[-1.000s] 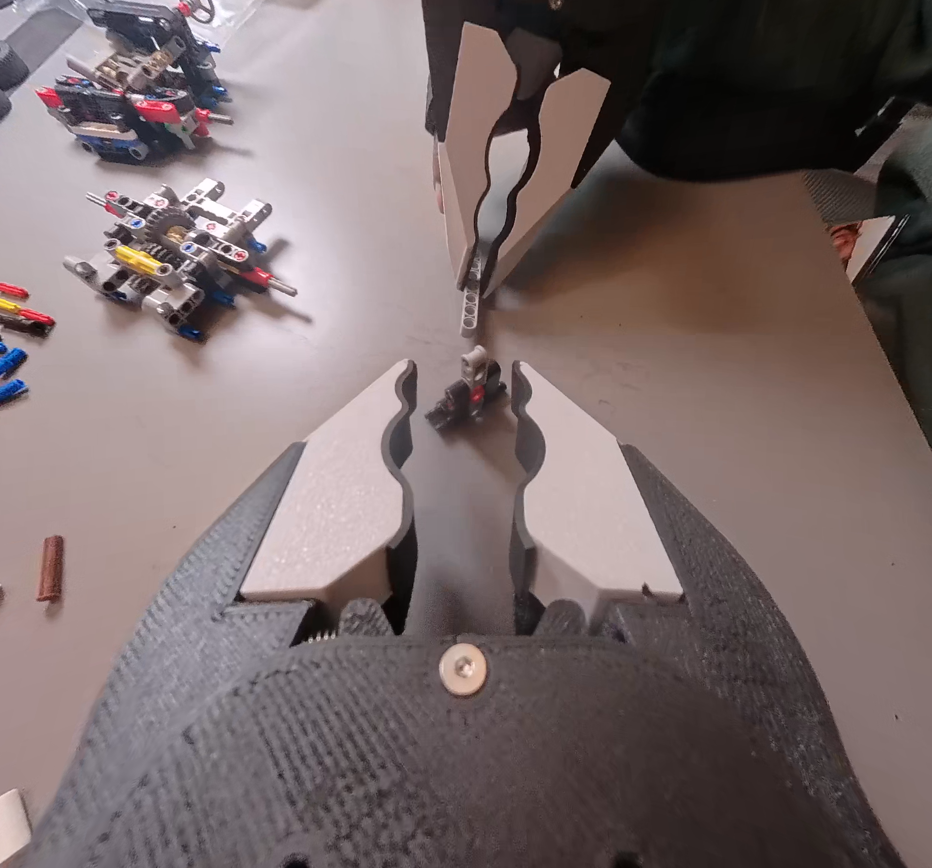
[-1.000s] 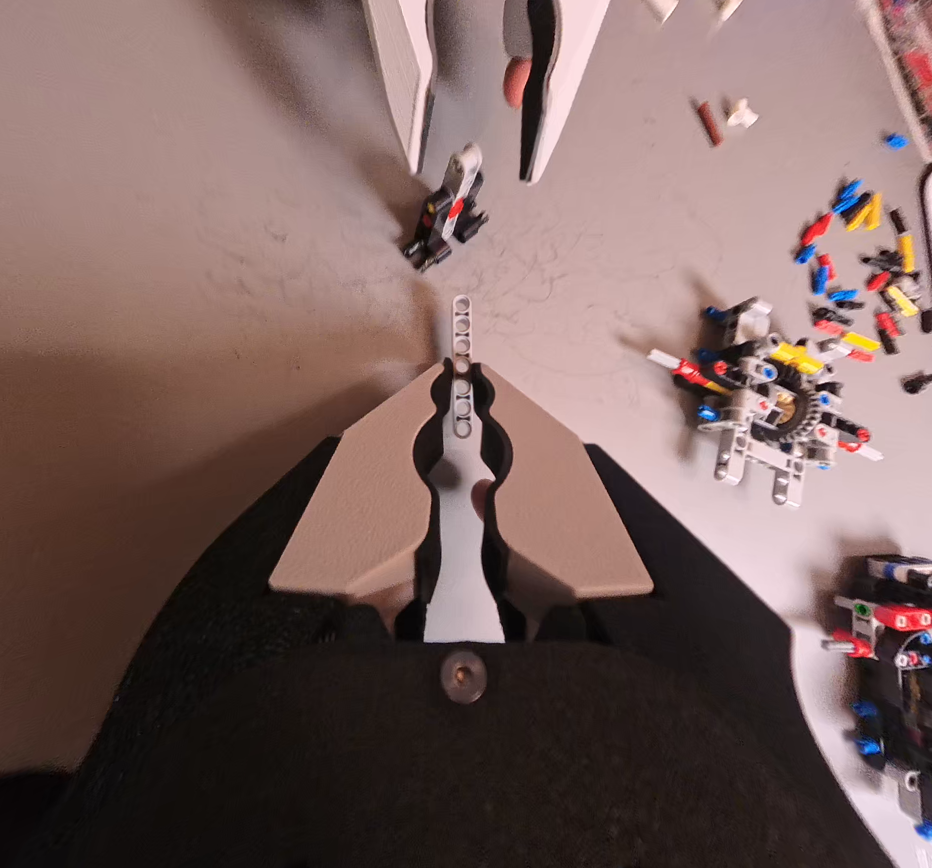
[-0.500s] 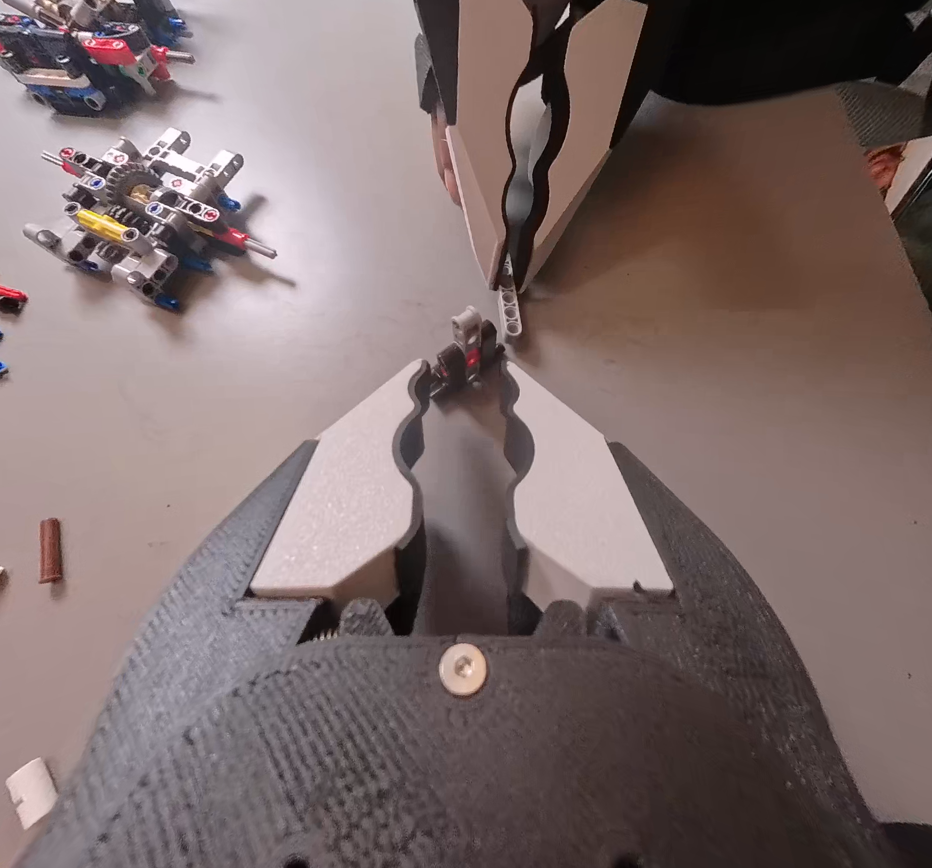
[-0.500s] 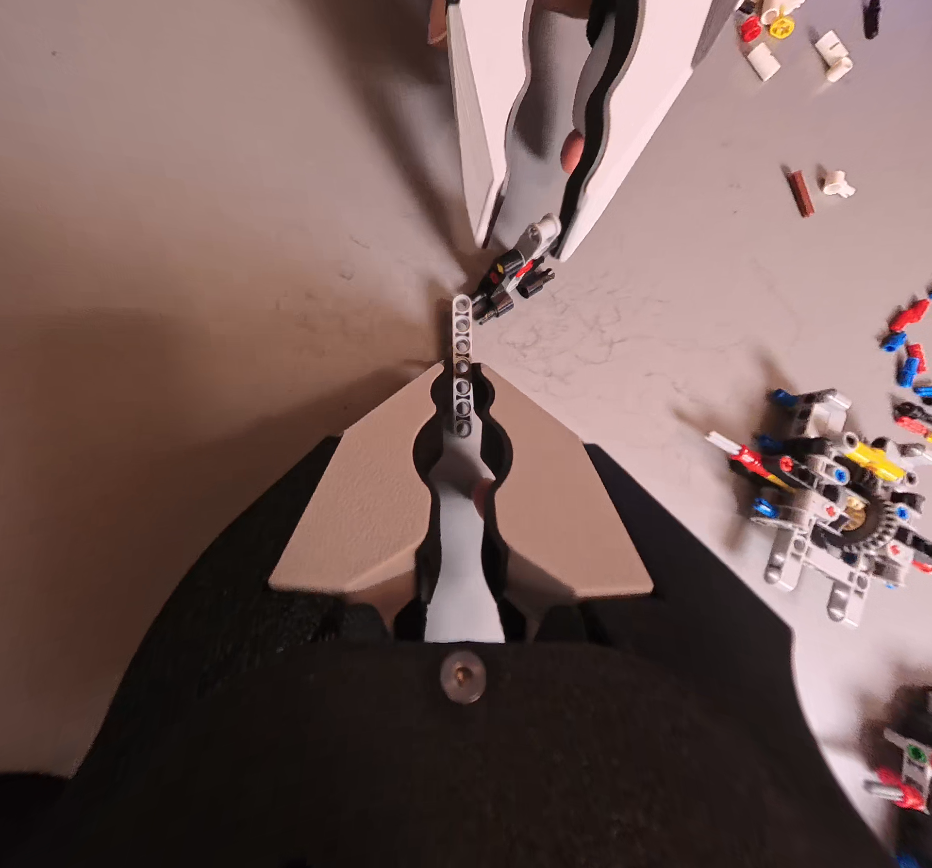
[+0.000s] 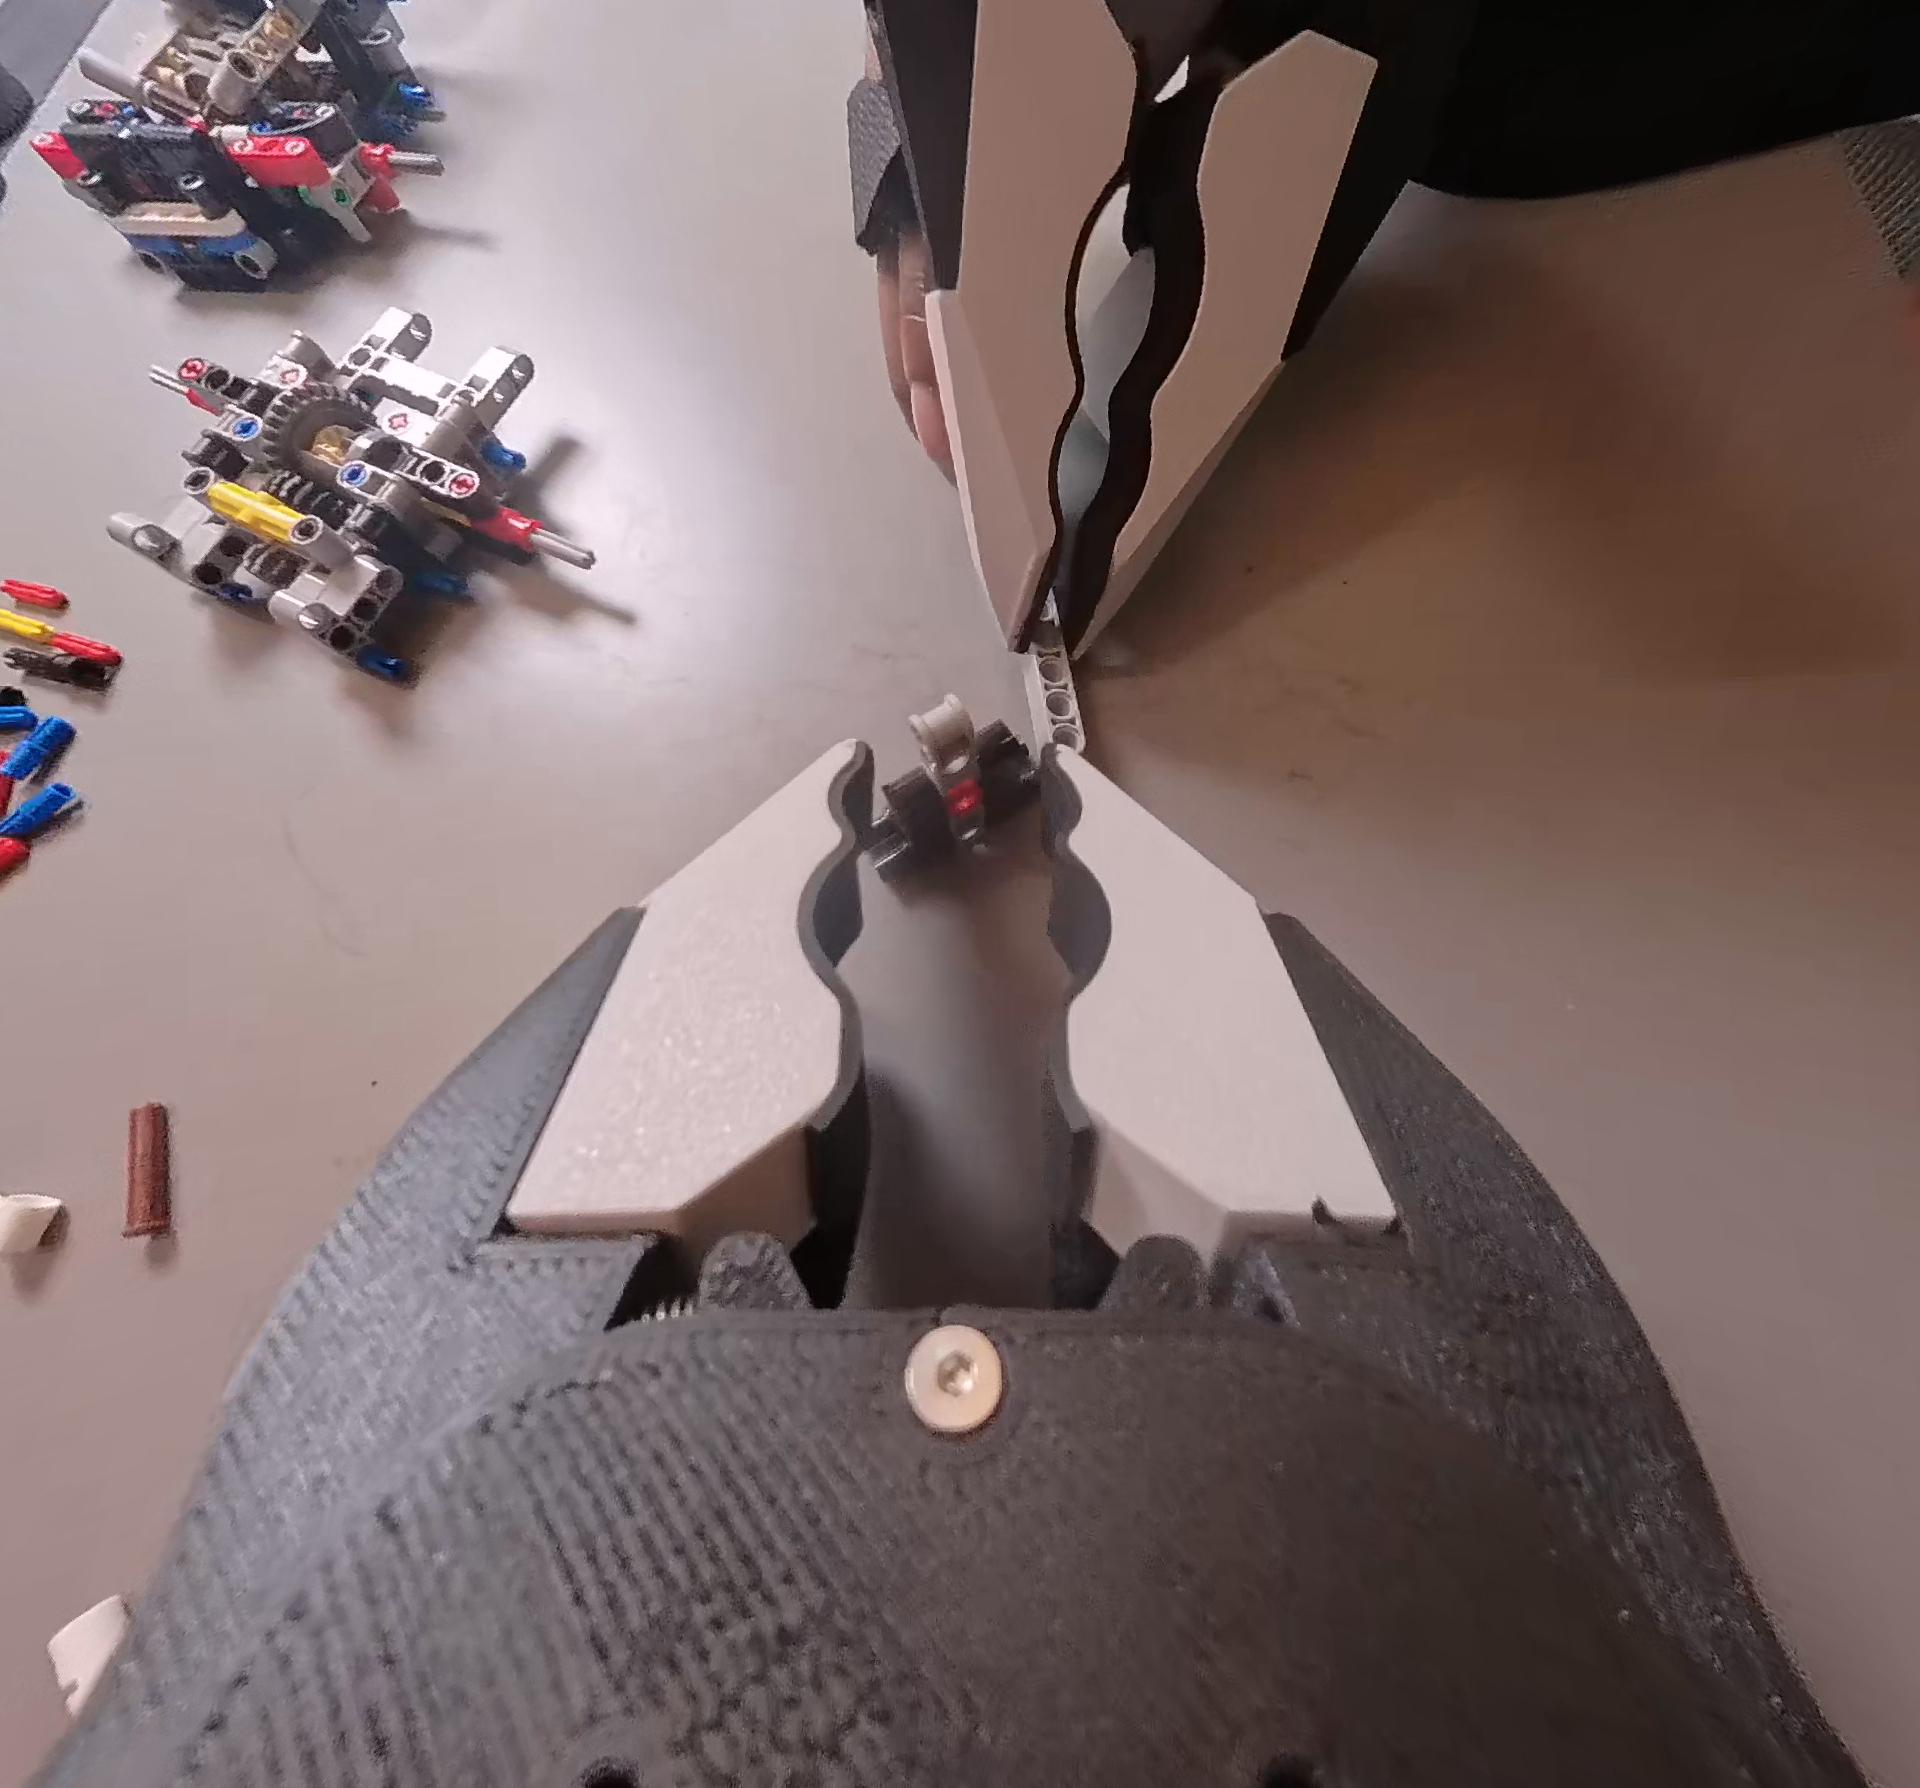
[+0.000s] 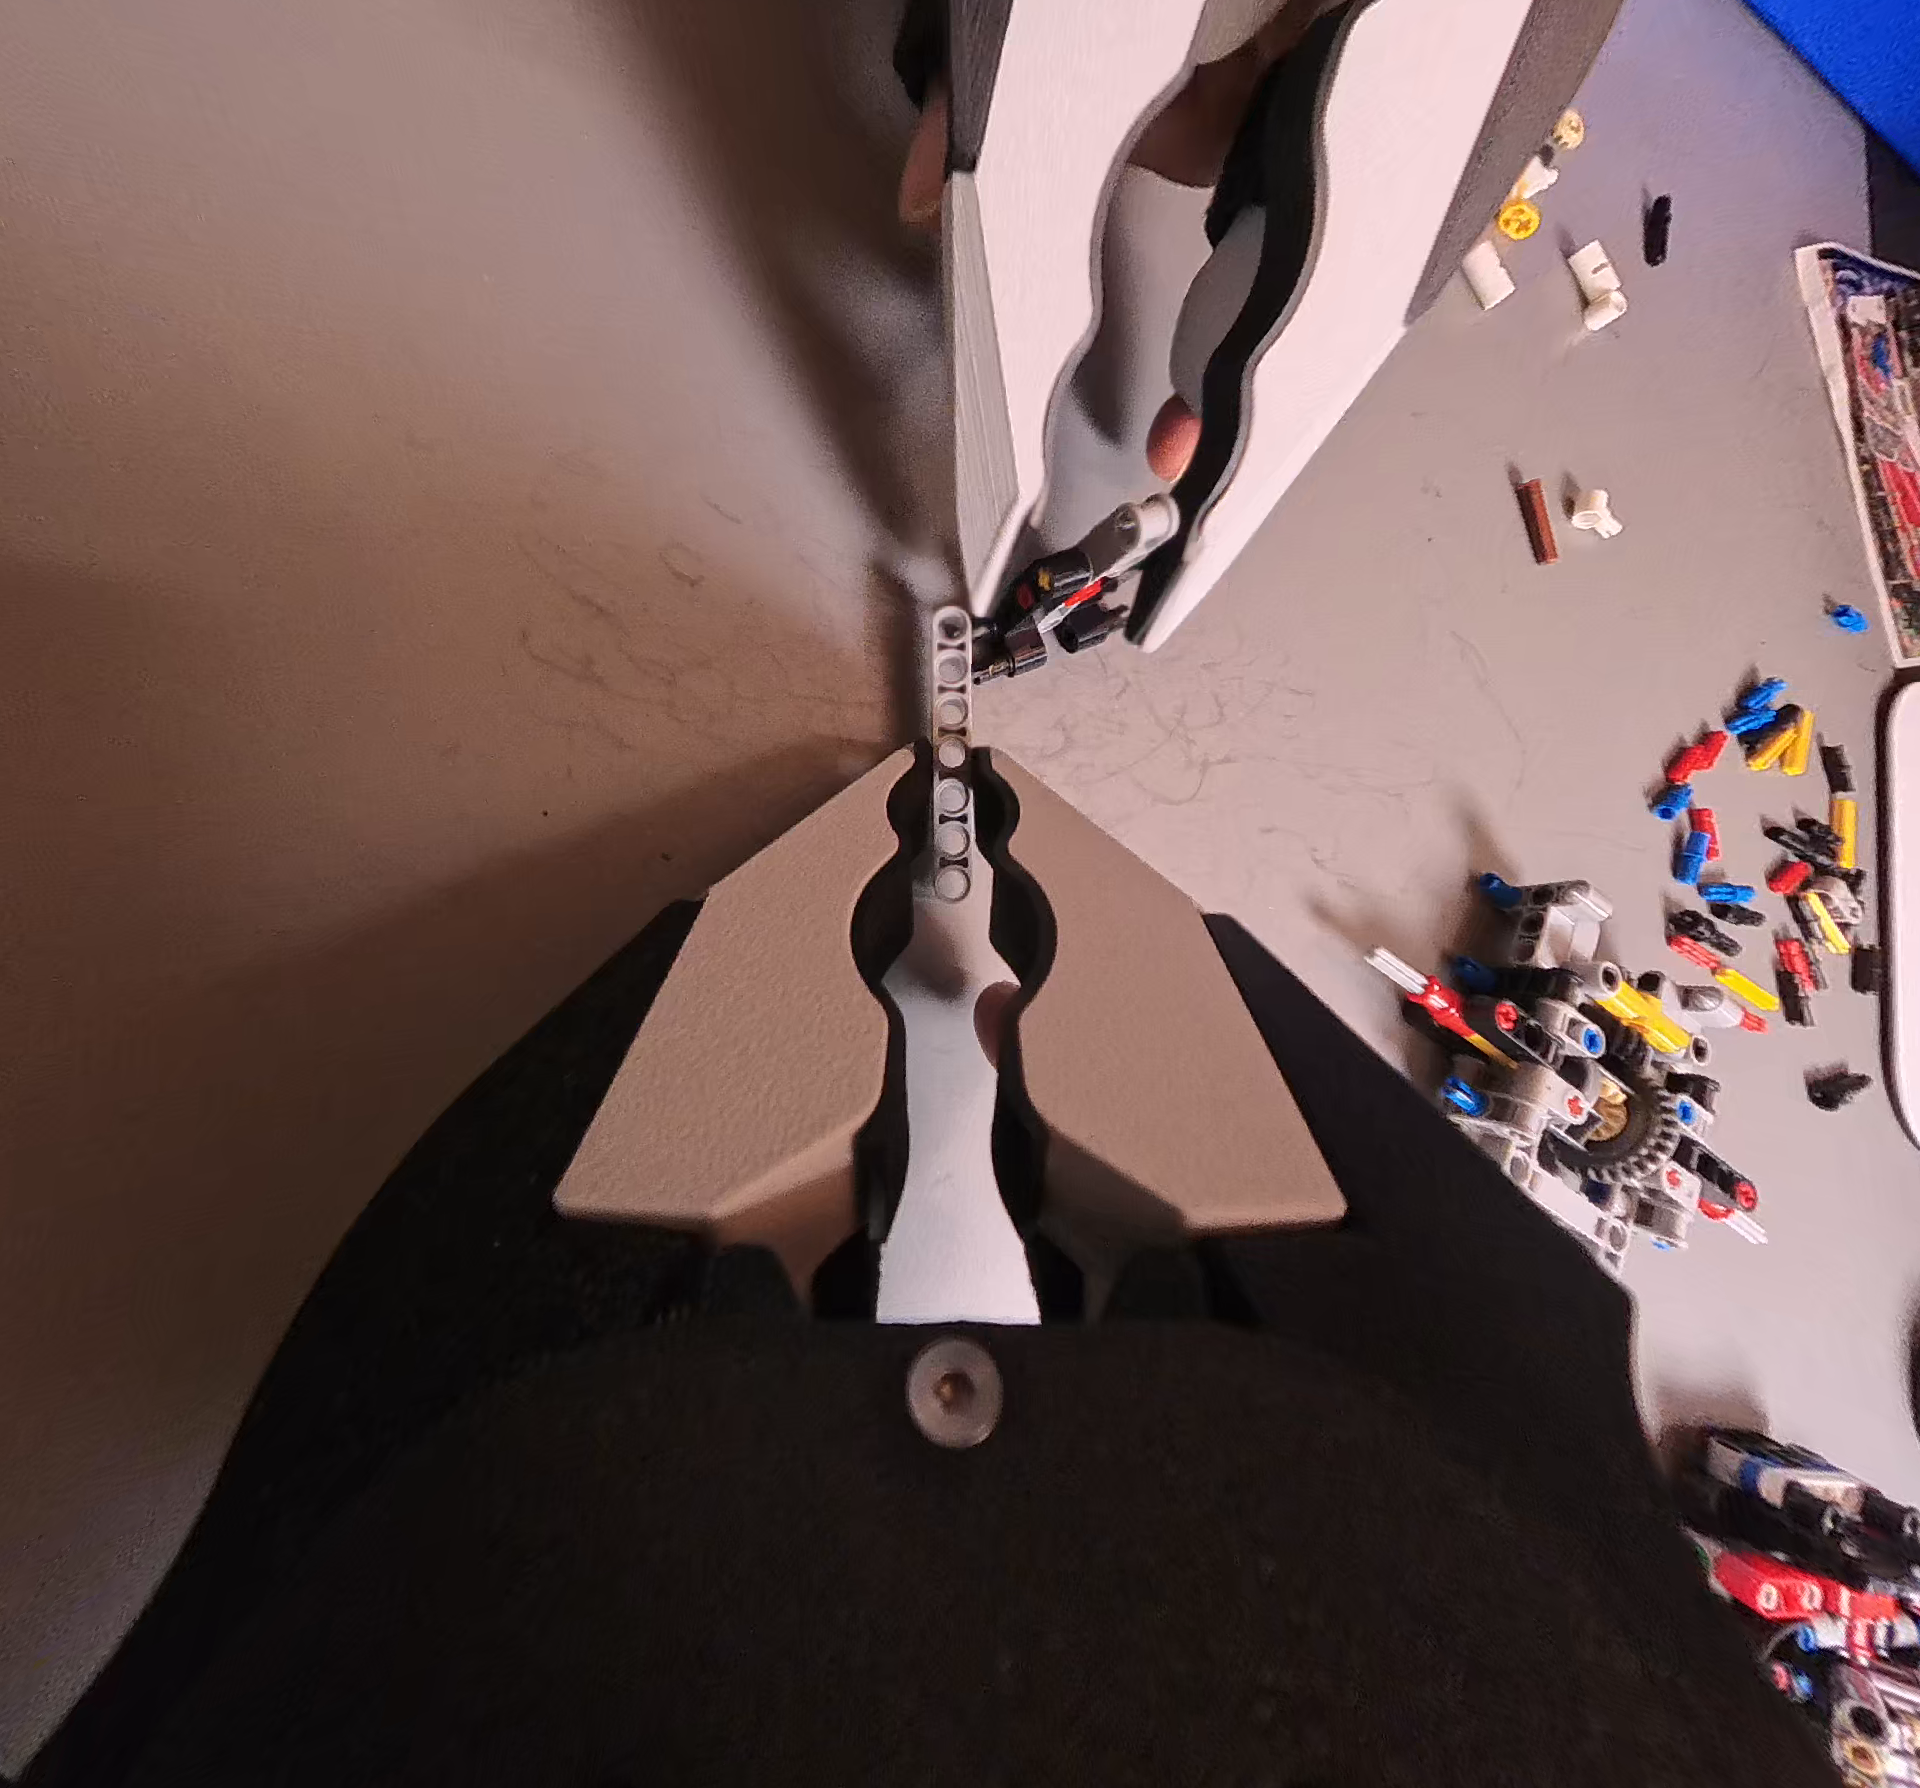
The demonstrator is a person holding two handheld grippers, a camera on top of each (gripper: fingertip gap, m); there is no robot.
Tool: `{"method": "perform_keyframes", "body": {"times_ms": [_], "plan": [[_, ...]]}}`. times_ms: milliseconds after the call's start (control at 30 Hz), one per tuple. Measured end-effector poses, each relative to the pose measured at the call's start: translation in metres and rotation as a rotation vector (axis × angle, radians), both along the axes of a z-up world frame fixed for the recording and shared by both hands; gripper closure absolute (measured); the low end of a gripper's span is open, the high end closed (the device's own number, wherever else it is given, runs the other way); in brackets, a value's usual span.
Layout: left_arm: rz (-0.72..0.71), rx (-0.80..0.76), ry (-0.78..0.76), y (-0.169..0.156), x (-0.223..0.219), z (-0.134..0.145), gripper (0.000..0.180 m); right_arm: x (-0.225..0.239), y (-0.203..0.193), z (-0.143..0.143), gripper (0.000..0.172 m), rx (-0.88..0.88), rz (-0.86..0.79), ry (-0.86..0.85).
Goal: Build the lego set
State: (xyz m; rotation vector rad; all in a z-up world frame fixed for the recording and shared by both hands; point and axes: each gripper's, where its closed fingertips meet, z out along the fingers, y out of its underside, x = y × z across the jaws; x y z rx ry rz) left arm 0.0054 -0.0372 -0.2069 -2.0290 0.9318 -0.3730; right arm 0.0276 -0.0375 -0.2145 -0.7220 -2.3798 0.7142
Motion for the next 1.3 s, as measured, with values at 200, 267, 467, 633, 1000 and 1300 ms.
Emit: {"method": "perform_keyframes", "body": {"times_ms": [200,267,467,633,1000,1300], "plan": [[-0.023,-0.051,-0.127,-0.003,0.005,0.006,0.156,0.003,0.001,0.012,0.166,-0.040,0.006,0.060],[-0.035,-0.083,-0.279,-0.005,0.009,0.021,0.156,0.005,-0.002,0.027,0.166,-0.076,0.023,0.125],[-0.044,-0.193,-0.667,-0.007,0.008,0.059,0.156,0.007,-0.010,0.066,0.166,-0.056,0.061,0.318],[-0.039,-0.330,-0.815,-0.009,0.009,0.061,0.157,0.005,-0.014,0.072,0.166,-0.020,0.070,0.367],[-0.058,-0.453,-0.877,-0.015,0.014,0.058,0.157,0.007,-0.016,0.067,0.166,-0.013,0.082,0.340],[-0.048,-0.517,-0.889,-0.016,0.015,0.051,0.157,0.008,-0.015,0.060,0.166,0.045,0.086,0.315]]}}
